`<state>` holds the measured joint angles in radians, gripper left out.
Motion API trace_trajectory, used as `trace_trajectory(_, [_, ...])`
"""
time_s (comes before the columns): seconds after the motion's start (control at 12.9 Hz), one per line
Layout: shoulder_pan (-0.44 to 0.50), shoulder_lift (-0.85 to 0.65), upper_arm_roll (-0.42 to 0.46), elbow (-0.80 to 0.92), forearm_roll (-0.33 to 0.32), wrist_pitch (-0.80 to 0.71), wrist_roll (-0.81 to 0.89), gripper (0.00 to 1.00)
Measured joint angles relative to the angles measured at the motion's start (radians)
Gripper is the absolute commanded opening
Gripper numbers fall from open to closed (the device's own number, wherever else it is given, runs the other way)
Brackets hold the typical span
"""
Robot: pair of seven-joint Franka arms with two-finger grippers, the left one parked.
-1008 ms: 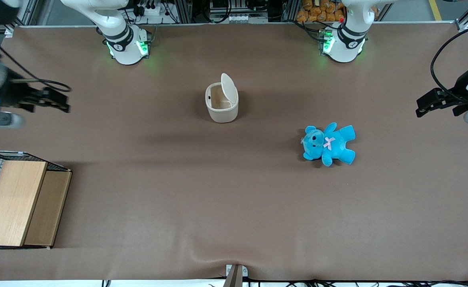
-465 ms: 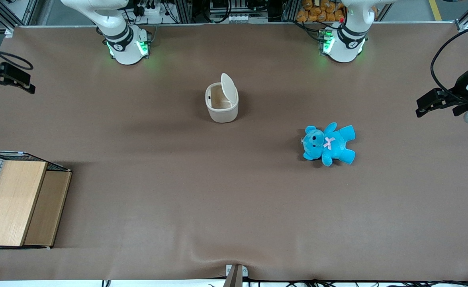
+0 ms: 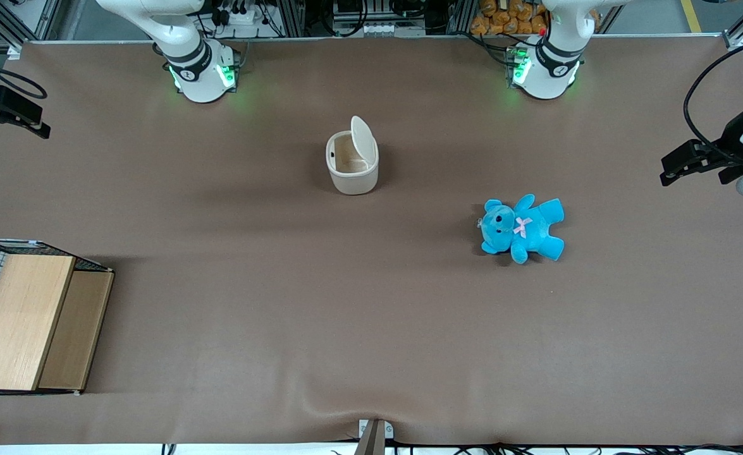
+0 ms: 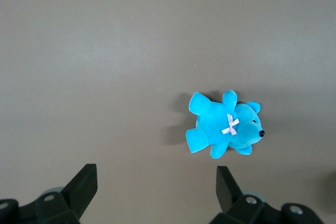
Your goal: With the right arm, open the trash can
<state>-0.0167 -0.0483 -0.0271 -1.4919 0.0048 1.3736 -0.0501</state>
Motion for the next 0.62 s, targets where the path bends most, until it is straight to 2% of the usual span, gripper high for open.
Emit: trace_trajectory(0.62, [0.001, 0.000, -0.003, -0.003, -0.001, 0.010, 0.000, 1.00])
